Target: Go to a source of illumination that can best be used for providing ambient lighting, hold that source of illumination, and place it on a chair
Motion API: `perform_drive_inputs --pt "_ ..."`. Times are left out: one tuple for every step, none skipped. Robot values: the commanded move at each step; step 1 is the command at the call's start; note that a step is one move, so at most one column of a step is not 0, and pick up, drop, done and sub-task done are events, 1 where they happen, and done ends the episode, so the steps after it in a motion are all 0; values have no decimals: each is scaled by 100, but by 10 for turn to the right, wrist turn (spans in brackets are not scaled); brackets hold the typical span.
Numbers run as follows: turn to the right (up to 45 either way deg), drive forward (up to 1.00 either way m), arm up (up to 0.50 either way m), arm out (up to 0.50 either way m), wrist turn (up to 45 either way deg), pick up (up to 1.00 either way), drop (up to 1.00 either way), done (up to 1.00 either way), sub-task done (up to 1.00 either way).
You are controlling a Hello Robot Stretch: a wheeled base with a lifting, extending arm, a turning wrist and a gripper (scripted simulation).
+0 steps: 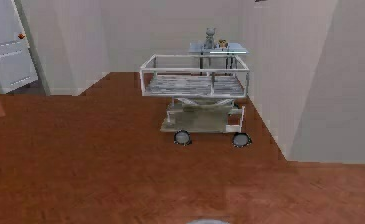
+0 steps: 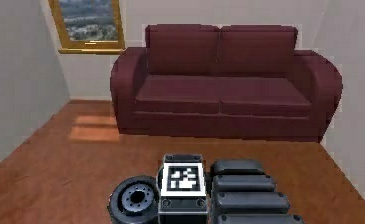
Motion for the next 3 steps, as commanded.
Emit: perform_drive_inputs --pt "0 35 0 0 0 0 0 0 0" --pt "-420 0 0 0 0 0 0 0 0" --pt "0 15 0 0 0 0 0 0 0"
